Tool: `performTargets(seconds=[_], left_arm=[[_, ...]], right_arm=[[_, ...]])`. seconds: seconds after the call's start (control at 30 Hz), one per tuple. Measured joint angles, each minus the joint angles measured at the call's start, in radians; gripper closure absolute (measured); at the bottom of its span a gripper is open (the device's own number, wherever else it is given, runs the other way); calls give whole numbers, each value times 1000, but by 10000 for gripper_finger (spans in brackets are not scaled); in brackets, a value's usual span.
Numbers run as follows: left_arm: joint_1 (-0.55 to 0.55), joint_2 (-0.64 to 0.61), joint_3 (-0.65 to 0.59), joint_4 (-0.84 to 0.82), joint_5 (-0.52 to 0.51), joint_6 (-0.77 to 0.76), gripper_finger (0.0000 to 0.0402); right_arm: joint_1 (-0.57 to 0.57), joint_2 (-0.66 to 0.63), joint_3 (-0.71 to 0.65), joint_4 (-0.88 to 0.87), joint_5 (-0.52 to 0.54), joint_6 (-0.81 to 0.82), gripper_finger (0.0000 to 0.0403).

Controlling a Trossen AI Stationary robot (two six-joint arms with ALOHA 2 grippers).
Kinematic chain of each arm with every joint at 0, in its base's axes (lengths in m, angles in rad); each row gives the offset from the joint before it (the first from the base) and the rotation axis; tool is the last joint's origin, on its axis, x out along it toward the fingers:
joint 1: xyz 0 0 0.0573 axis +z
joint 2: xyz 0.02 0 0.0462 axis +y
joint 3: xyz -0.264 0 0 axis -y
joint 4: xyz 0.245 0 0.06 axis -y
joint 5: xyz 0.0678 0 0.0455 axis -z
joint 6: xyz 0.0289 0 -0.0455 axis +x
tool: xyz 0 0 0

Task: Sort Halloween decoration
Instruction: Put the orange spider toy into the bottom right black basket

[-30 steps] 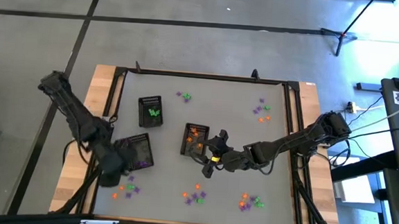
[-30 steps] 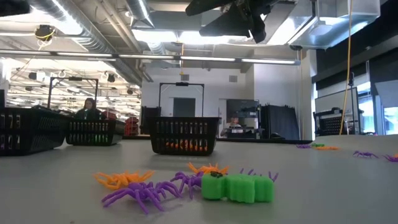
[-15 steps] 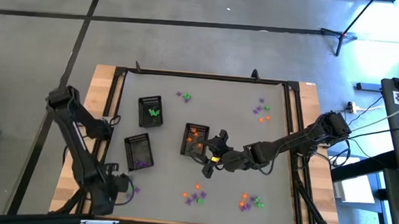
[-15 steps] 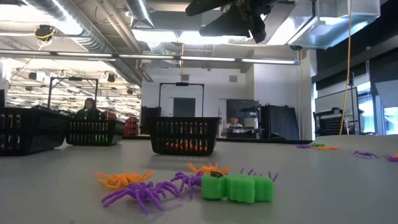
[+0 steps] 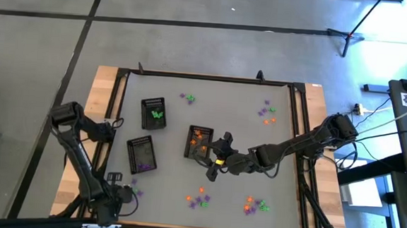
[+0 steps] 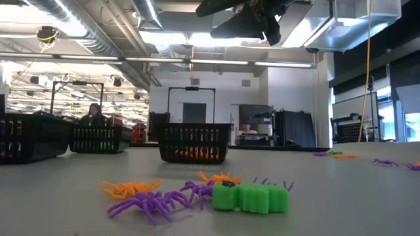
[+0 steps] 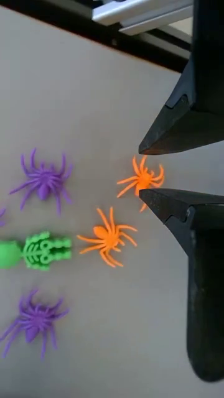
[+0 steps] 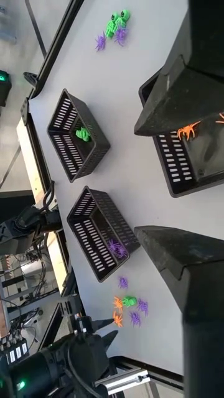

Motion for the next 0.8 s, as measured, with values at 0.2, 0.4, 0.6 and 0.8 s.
performTargets(seconds=[0.2, 0.4, 0.6, 0.8], left_arm=[[0, 2, -63, 65, 23, -35, 311], [0, -8, -152, 194, 74, -69, 311], [0, -6, -152, 191, 81, -49, 324], [1, -4, -150, 184, 88, -47, 389]], right_arm=[[0, 0, 0, 0, 0, 0, 157], [0, 0, 0, -1, 0, 0, 157], [0, 0, 0, -2, 0, 0, 157], [0, 0, 0, -2, 0, 0, 157]])
